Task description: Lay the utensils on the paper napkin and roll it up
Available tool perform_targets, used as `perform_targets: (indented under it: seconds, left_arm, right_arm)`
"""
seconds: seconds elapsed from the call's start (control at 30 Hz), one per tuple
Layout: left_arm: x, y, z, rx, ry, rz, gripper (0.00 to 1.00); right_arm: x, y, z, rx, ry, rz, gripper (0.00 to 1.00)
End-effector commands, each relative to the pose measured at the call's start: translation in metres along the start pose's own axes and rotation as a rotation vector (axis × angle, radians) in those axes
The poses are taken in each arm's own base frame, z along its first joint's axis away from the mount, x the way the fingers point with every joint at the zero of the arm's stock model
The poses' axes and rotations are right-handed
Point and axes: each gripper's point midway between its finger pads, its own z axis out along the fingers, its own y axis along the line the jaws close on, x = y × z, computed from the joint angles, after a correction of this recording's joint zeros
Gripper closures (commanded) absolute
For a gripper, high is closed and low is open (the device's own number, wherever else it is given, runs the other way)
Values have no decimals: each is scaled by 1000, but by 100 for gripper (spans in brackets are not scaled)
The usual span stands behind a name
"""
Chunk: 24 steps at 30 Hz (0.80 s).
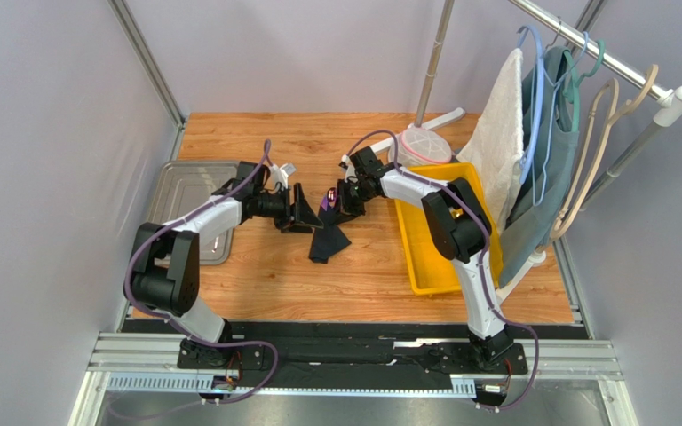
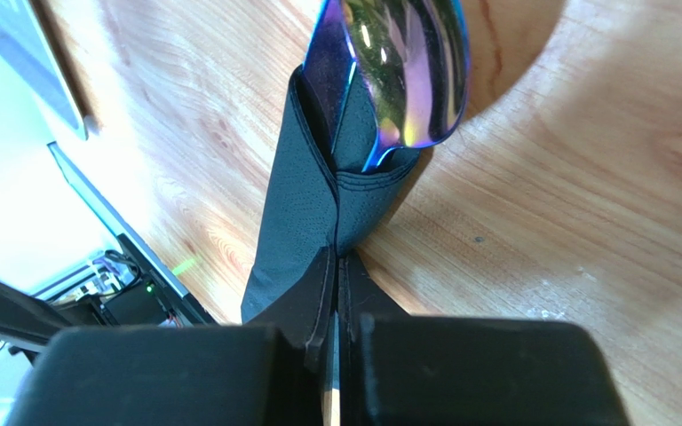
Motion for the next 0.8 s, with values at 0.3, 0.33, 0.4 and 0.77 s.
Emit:
perform_targets:
  seconds: [0.3,0.33,0.4,0.77]
  left_arm:
    - [-36,-10,-71,-50,-251,209,32]
    - [-37,-12,-74,-53,-271,227,32]
    - [-38,-9,-76,-59,-295,236,32]
    - [-47,-8,-84,-53,-292,265,32]
  right_arm:
    - [-23,48,-34,-188,-134,-164,100]
    - [-24,47,-35,-189,-137,-166,100]
    - [-24,48,-36,-193,-137,-168,100]
    - [-26,64,-52,-226,-156,-224,100]
